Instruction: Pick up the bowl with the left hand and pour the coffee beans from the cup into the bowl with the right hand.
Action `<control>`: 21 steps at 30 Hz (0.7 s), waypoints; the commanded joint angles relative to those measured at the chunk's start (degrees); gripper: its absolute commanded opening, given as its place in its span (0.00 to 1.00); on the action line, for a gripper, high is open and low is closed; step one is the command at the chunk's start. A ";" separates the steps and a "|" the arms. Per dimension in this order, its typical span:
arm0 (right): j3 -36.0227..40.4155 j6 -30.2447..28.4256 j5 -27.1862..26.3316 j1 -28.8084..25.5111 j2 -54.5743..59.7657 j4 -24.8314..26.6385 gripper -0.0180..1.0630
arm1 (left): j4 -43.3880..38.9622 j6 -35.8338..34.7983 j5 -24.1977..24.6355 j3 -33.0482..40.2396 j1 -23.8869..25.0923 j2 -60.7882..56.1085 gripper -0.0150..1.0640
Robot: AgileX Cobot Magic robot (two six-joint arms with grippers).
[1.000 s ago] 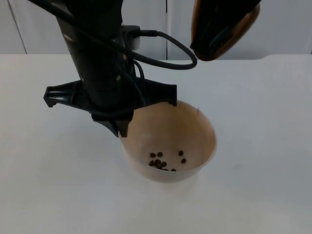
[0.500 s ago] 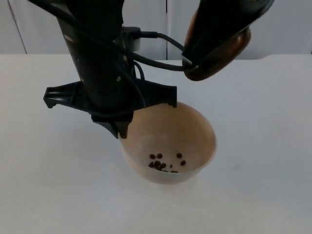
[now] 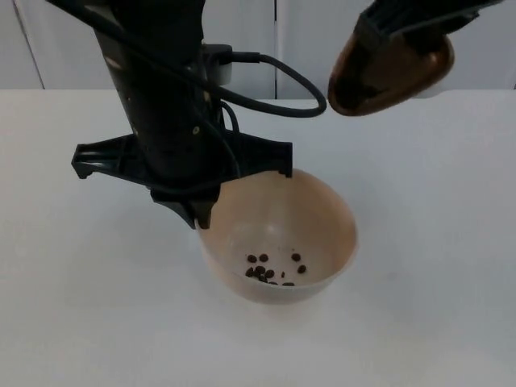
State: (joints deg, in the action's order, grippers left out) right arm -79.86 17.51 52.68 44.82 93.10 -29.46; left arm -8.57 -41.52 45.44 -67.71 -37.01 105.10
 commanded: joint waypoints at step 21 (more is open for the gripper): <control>-0.39 -21.15 -1.18 -13.78 -1.34 33.93 0.02 | 0.63 -0.47 0.25 -0.03 -0.25 -0.32 0.01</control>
State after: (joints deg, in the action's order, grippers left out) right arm -79.86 -3.04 51.84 31.39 92.35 3.82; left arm -8.57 -41.52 45.44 -67.71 -37.01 105.10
